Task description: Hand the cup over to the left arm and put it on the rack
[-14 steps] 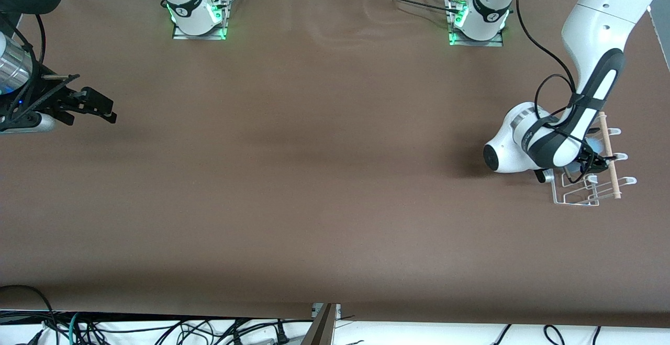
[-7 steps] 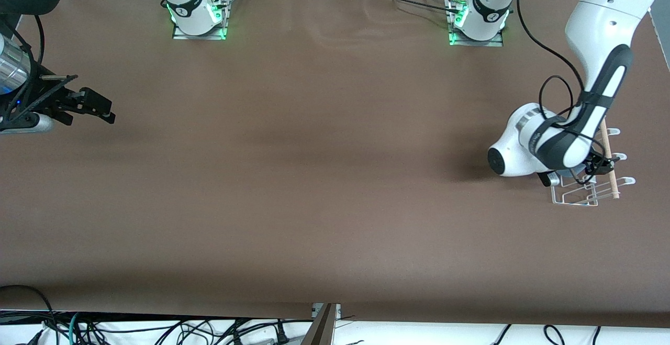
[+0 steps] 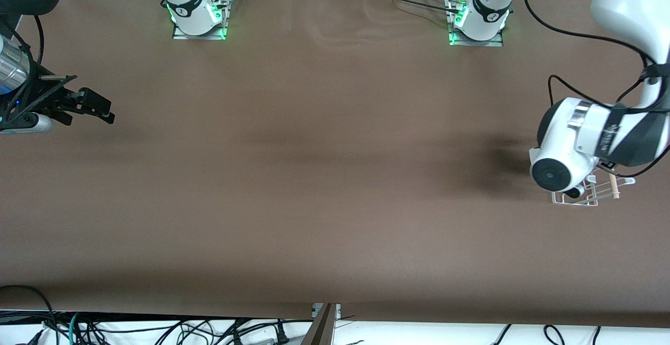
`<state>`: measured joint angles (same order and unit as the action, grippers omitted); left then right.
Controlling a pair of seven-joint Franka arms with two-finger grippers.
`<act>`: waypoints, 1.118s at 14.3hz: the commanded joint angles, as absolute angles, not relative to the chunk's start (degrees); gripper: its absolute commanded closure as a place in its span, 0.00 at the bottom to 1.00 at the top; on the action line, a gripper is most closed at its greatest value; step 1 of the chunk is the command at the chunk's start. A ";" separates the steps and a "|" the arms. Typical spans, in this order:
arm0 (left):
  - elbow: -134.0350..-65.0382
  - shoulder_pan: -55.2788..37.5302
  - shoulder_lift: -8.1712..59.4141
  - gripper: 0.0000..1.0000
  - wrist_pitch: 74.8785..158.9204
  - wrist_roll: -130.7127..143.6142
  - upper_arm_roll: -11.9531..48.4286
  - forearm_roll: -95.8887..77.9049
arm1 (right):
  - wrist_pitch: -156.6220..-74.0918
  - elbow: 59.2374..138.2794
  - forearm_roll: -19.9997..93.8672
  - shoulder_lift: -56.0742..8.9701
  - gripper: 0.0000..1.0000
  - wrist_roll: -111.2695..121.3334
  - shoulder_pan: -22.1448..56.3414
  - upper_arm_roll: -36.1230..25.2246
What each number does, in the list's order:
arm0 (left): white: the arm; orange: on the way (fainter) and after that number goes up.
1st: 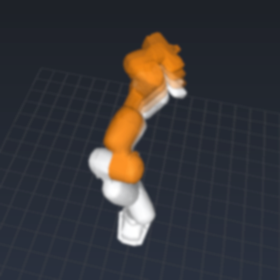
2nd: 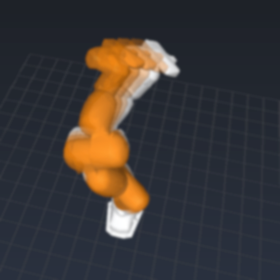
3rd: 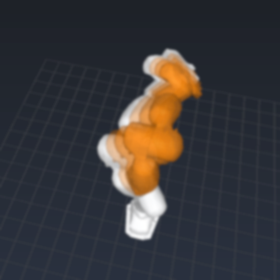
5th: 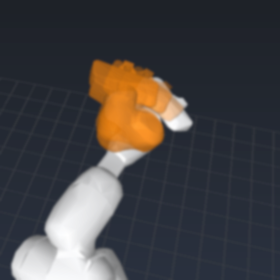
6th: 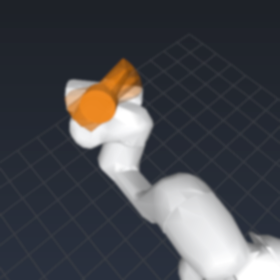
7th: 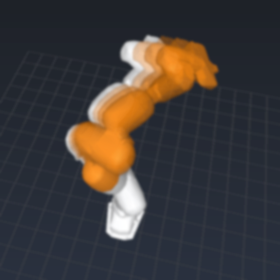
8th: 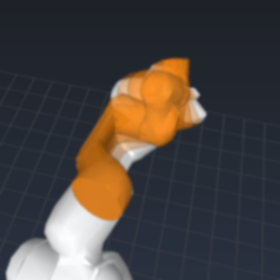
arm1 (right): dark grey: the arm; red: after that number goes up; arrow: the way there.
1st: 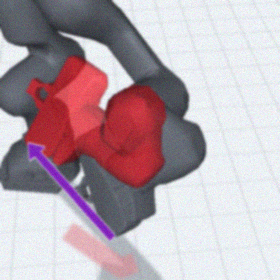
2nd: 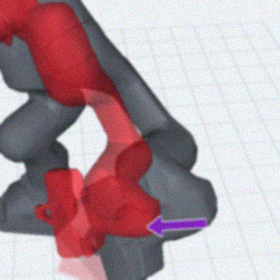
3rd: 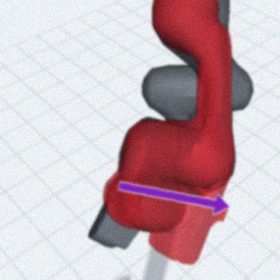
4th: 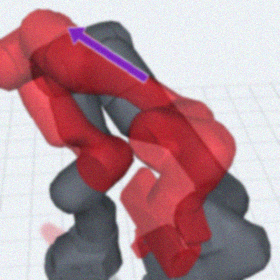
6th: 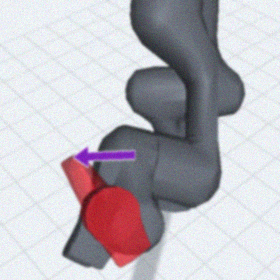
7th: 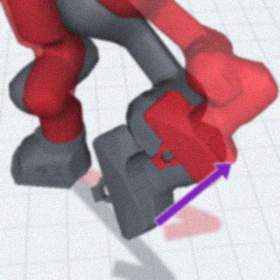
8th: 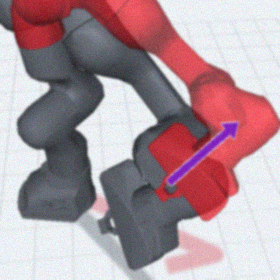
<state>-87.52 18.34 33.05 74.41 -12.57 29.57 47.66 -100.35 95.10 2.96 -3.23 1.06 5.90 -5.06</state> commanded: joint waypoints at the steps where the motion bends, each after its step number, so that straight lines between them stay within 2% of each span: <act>1: -81.40 18.37 33.49 0.00 74.35 -3.55 29.88 36.35 | -99.67 94.31 2.20 -3.69 0.01 1.93 5.54 -5.01; 6: -72.44 18.28 33.49 0.00 74.88 2.63 29.88 18.66 | -99.67 94.31 2.20 -3.69 0.01 1.93 5.54 -5.01; 12: -65.14 18.29 33.40 0.00 76.81 2.11 31.46 14.15 | -99.67 94.31 2.20 -3.69 0.01 1.93 5.54 -5.01; 16: -67.59 16.97 27.00 0.00 82.88 2.02 28.84 11.78 | -99.76 94.22 2.20 -3.69 0.01 1.93 5.54 -5.01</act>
<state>-66.12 18.13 30.85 81.36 1.57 30.88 13.28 -100.35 95.10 2.93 -3.50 1.06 5.84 -5.08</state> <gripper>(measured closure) 0.000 0.004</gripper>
